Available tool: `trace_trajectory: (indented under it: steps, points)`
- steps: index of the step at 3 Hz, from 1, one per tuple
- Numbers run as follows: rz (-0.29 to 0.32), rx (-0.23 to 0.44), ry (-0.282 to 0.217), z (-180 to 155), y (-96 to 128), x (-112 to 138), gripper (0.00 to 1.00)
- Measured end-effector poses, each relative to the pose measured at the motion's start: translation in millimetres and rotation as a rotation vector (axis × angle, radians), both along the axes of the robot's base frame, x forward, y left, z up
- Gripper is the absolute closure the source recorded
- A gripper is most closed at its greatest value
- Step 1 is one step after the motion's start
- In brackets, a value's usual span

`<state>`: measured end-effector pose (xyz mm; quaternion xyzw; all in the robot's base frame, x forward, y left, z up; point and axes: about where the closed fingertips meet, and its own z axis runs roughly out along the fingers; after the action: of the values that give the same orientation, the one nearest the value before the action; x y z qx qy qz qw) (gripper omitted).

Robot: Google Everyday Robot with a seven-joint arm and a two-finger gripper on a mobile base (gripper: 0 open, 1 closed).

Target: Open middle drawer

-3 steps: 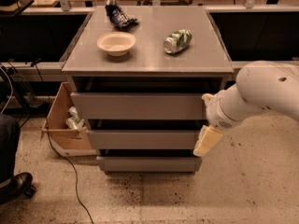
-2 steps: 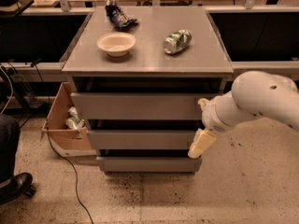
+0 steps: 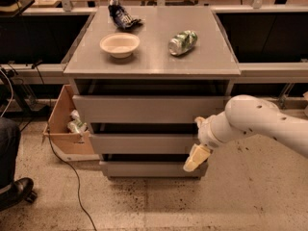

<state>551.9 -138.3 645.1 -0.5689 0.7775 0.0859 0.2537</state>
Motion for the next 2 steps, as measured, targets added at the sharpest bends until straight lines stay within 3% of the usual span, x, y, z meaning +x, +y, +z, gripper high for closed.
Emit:
trace_trajectory:
  steps: [1,2]
  points:
    - [0.004,0.04,0.057,-42.6,10.2,-0.7,0.0]
    - [0.004,0.04,0.057,-42.6,10.2,-0.7,0.0]
